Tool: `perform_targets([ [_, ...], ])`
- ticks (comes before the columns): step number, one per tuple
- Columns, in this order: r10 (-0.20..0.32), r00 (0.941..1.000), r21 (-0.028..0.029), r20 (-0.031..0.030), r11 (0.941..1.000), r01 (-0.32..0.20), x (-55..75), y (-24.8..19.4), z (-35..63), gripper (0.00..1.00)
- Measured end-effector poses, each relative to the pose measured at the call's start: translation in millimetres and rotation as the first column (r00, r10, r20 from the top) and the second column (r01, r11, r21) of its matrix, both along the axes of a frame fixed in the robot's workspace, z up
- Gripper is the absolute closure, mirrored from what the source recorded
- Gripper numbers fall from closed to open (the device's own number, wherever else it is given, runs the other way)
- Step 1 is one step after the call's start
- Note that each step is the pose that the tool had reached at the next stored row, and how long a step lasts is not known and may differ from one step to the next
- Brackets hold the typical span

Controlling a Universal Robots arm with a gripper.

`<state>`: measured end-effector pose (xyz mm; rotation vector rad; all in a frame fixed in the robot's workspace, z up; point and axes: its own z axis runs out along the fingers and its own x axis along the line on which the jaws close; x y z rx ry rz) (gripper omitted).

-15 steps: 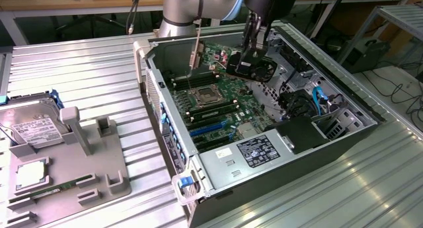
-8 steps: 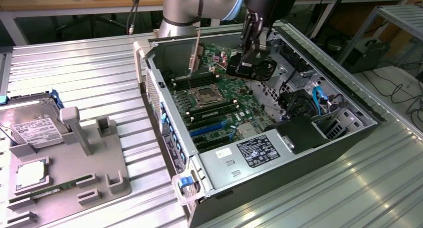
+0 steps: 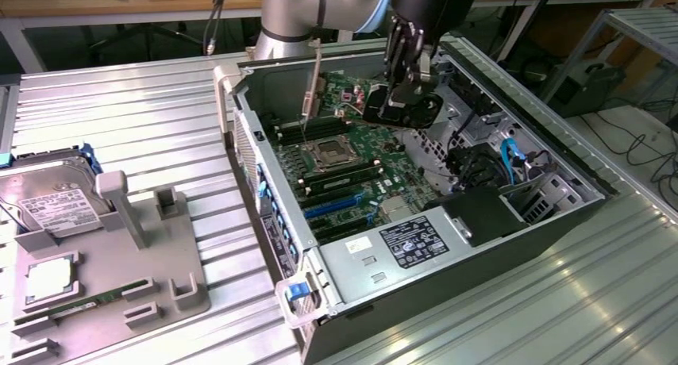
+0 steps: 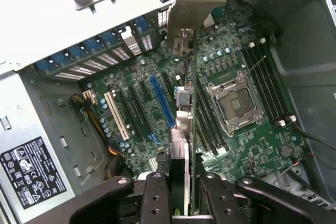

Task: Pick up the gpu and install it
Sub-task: 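Insert the gpu into the slot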

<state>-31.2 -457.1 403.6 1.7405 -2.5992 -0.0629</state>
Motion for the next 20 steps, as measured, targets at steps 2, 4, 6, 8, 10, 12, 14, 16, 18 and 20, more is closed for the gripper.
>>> perform_targets([
  [2,0.012,0.9999,-0.0001,0.0000,0.9999,-0.012,0.0,0.0,-0.2,0.73],
  [4,0.023,0.9997,-0.0001,0.0000,0.9997,-0.023,0.0,0.0,-0.5,0.73],
  [6,0.033,0.9994,0.0000,0.0000,0.9994,-0.033,0.0,0.0,-0.7,0.73],
  [8,0.040,0.9992,0.0000,0.0000,0.9992,-0.040,0.0,0.0,-0.9,0.73],
  [10,0.046,0.9989,0.0001,0.0000,0.9989,-0.046,0.0,0.0,-1.4,0.73],
  [12,0.049,0.9988,-0.0001,0.0000,0.9988,-0.049,0.0,0.0,-1.7,0.73],
  [14,0.051,0.9987,0.0000,0.0000,0.9987,-0.051,0.0,0.0,-2.1,0.73],
  [16,0.053,0.9986,0.0000,0.0000,0.9986,-0.053,0.0,0.0,-2.8,0.73],
  [18,0.054,0.9985,0.0000,0.0000,0.9985,-0.054,0.0,0.0,-3.4,0.73],
  [20,0.055,0.9985,0.0000,0.0000,0.9985,-0.055,0.0,0.0,-4.2,0.73],
])
